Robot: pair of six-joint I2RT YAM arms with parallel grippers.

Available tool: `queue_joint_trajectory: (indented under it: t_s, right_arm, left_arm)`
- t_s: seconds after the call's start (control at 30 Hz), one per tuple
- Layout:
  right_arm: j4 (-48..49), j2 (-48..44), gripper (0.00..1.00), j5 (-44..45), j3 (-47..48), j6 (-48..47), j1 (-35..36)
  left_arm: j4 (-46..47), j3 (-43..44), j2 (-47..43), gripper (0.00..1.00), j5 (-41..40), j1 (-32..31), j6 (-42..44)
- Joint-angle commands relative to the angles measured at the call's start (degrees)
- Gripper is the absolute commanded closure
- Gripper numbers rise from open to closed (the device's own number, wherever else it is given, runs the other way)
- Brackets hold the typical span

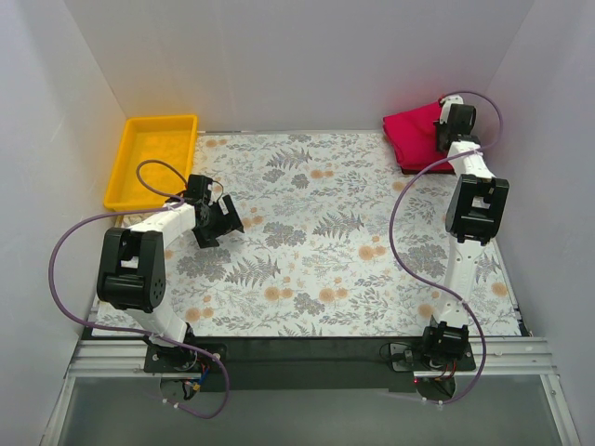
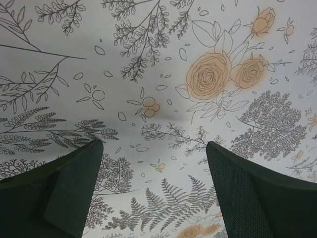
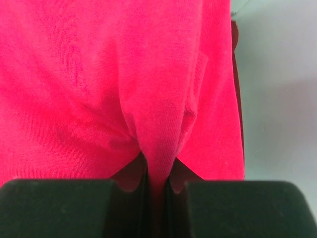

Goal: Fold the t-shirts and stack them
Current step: Neatly place the folded tshirt to the corner

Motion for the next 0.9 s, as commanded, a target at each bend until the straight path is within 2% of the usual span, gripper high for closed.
queue_joint_trajectory:
  t_s: [0.0, 0.53, 0.57, 0.7, 0.87]
  right_arm:
    - [1.76, -3.93, 0.86, 3.61, -1.55, 1.52, -1.55]
    - [1.67, -7.01, 0.89, 7.39, -6.21, 7.93, -1.64]
    - [1.67, -7.01, 0.88, 7.31, -6.39, 8.20, -1.64]
    - [1.67, -6.57, 0.64, 8.88, -5.69, 8.02, -1.72]
    - [1.67, -8.49, 0.51, 12.22, -5.33, 8.90, -2.08]
  left_arm:
    - [0.00, 0.22, 0.10, 0.16, 1.06, -0.27, 0.66]
    - [0.26, 0.22, -1.31, 0.16, 1.33, -0.36, 0.84]
    - [0.17, 0.13, -1.22, 0.16, 1.41, -0.36, 0.84]
    - [0.26, 0.13, -1.31, 0.16, 1.33, -0.36, 0.84]
    - [0.17, 0.30, -1.75, 0.16, 1.85, -0.36, 0.84]
